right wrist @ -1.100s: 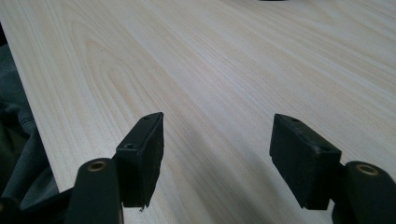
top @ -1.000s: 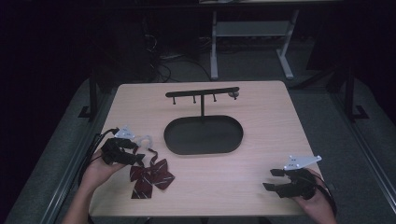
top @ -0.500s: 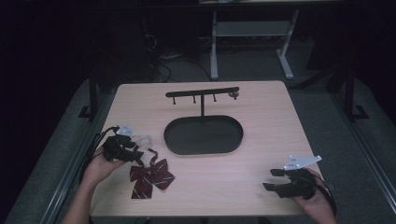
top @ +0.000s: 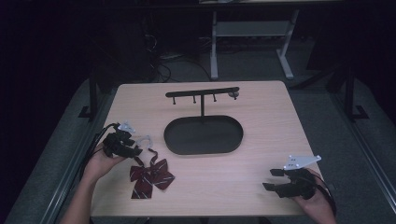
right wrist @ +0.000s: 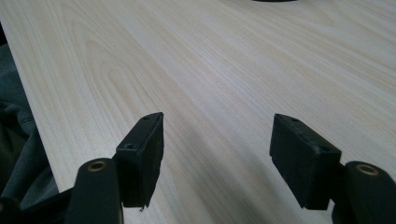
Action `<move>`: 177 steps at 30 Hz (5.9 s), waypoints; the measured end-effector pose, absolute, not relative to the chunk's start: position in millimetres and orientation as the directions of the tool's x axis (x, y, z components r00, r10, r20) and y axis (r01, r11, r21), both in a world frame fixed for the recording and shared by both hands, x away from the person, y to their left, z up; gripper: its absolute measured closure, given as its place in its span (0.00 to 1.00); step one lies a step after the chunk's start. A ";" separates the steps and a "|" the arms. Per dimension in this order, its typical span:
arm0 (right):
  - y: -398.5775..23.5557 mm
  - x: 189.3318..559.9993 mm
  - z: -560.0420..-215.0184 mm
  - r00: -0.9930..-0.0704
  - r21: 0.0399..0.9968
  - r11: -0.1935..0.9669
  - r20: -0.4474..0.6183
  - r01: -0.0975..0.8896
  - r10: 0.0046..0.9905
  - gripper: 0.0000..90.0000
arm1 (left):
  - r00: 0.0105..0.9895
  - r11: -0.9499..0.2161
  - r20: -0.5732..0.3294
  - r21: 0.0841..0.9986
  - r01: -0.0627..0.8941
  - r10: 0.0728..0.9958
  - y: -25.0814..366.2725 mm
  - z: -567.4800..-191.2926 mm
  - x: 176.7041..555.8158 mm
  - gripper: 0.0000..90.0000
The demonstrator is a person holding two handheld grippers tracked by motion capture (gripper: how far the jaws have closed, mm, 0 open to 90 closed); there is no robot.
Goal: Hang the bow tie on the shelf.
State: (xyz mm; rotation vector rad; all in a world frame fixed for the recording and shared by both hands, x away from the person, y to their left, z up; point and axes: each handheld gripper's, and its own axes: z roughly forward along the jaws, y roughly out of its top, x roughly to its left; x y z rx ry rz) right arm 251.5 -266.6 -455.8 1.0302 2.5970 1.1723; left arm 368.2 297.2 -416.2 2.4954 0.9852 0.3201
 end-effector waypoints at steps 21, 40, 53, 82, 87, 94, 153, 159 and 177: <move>-268.5 251.5 -455.3 -0.762 0.702 0.468 0.165 0.537 0.626 0.39 | 0.669 -0.619 0.040 0.424 0.661 0.742 299.7 -436.3 390.7 0.71; -269.6 251.8 -454.8 -0.761 0.707 0.462 0.166 0.536 0.628 0.38 | 0.690 -0.649 0.054 0.398 0.648 0.722 296.0 -440.6 391.2 0.96; -270.8 251.5 -454.1 -0.759 0.708 0.460 0.166 0.536 0.630 0.39 | 0.701 -0.660 0.061 0.403 0.634 0.710 295.3 -436.9 387.0 0.97; -270.2 251.6 -454.2 -0.757 0.706 0.460 0.165 0.538 0.632 0.38 | 0.765 -0.721 0.113 0.446 0.531 0.634 283.1 -413.9 359.0 0.98; -270.0 251.7 -454.1 -0.755 0.706 0.457 0.168 0.541 0.634 0.38 | 0.768 -0.716 0.116 0.470 0.517 0.630 281.5 -406.6 353.6 0.98; -269.4 251.6 -453.7 -0.756 0.709 0.457 0.165 0.537 0.633 0.38 | 0.781 -0.712 0.129 0.521 0.471 0.611 276.6 -393.2 347.0 0.98; -269.3 252.9 -453.5 -0.754 0.711 0.455 0.162 0.536 0.636 0.39 | 0.800 -0.591 0.130 0.744 0.311 0.586 252.0 -331.1 322.7 0.98; -269.9 252.9 -453.4 -0.756 0.714 0.455 0.160 0.532 0.635 0.39 | 0.802 -0.591 0.133 0.746 0.306 0.583 249.6 -328.3 322.5 0.98; -271.1 253.1 -453.3 -0.750 0.712 0.448 0.168 0.541 0.640 0.39 | 0.807 -0.588 0.147 0.760 0.278 0.572 245.3 -316.4 321.4 0.98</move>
